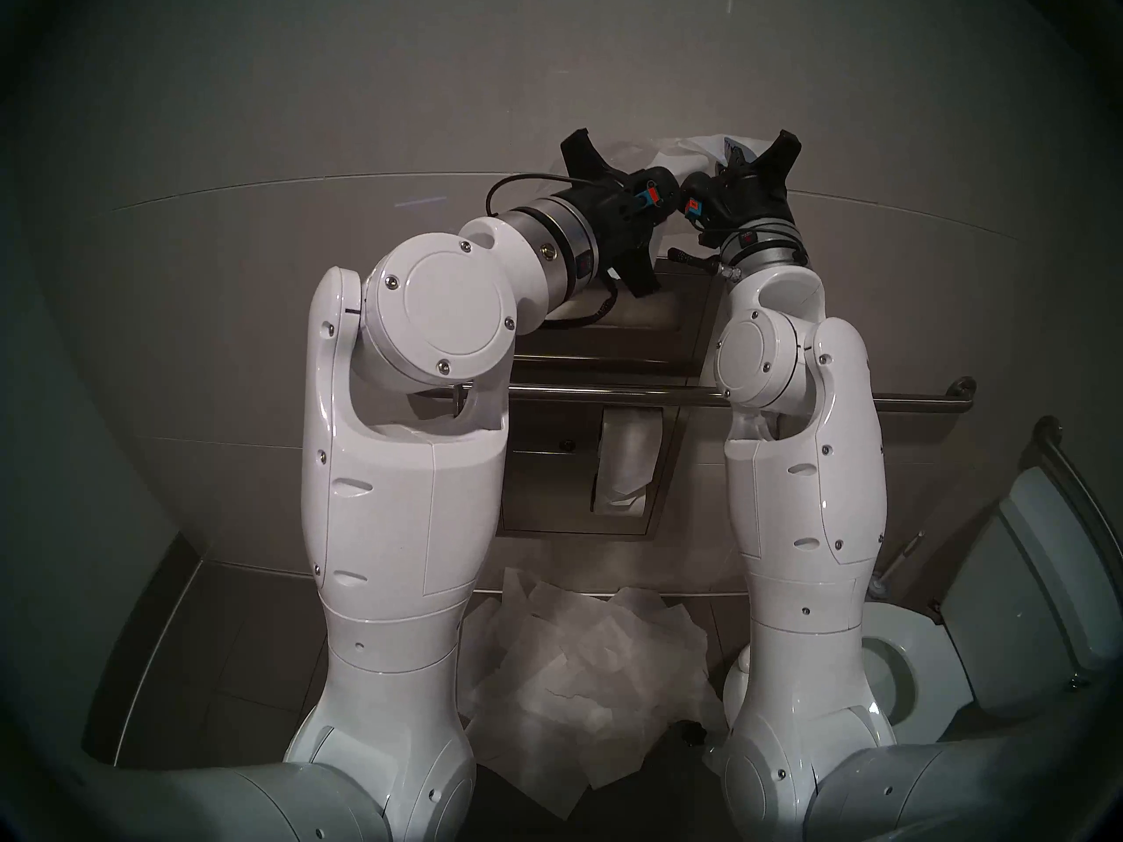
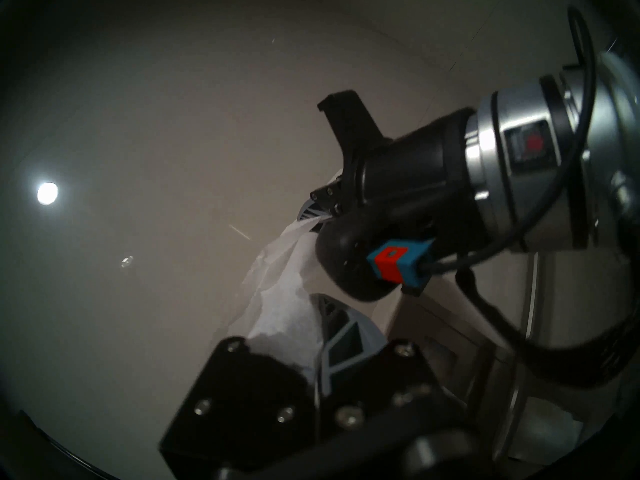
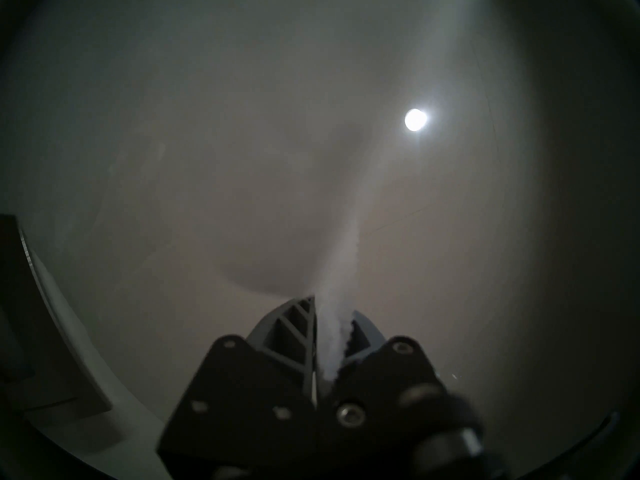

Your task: Take out a toilet seat cover

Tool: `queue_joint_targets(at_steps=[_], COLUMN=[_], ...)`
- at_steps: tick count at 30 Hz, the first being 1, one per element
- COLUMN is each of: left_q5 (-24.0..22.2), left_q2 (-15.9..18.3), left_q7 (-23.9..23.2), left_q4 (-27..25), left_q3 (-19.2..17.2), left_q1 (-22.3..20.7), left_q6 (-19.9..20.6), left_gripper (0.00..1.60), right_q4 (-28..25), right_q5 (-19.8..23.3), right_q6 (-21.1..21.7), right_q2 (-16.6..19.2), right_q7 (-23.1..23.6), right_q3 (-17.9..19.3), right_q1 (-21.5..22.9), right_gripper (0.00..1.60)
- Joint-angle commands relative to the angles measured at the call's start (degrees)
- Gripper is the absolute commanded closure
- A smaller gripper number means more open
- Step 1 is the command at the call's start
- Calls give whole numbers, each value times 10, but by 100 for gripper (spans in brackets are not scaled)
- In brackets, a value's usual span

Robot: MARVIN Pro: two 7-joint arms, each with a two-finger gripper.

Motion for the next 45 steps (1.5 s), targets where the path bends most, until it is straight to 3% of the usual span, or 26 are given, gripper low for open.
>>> queue_joint_targets(at_steps=[1,10,16,20,26,29,33,40,45], left_q5=[-34,-35,-49,-44,-31,-33,-72,-112,-110], left_q2=[43,79,101,127,150,163,159,125,121], left_q7=[-15,-41,-43,-24,22,47,74,95,116], left_q4=[-38,-33,-22,-34,-57,-52,-28,54,75], left_q3=[37,61,76,88,96,104,95,41,21], left_q1=[58,127,177,220,267,278,283,271,258], left_q6=[34,63,88,87,72,73,92,85,81], left_gripper=[160,160,160,160,160,160,160,160,160], right_q4=[-25,-42,-51,-51,-59,-66,-75,-83,-77], right_q5=[21,39,51,61,77,72,78,108,119], right_q6=[25,50,57,70,88,87,89,73,64], right_q2=[14,23,35,43,44,45,49,59,61], right_q7=[13,37,65,100,145,166,183,217,226], right_q3=[-7,-4,-24,-35,-32,-29,-24,-11,-6], right_q1=[-50,-88,-129,-164,-181,-185,-192,-210,-211], right_gripper=[160,160,160,160,160,160,160,160,160])
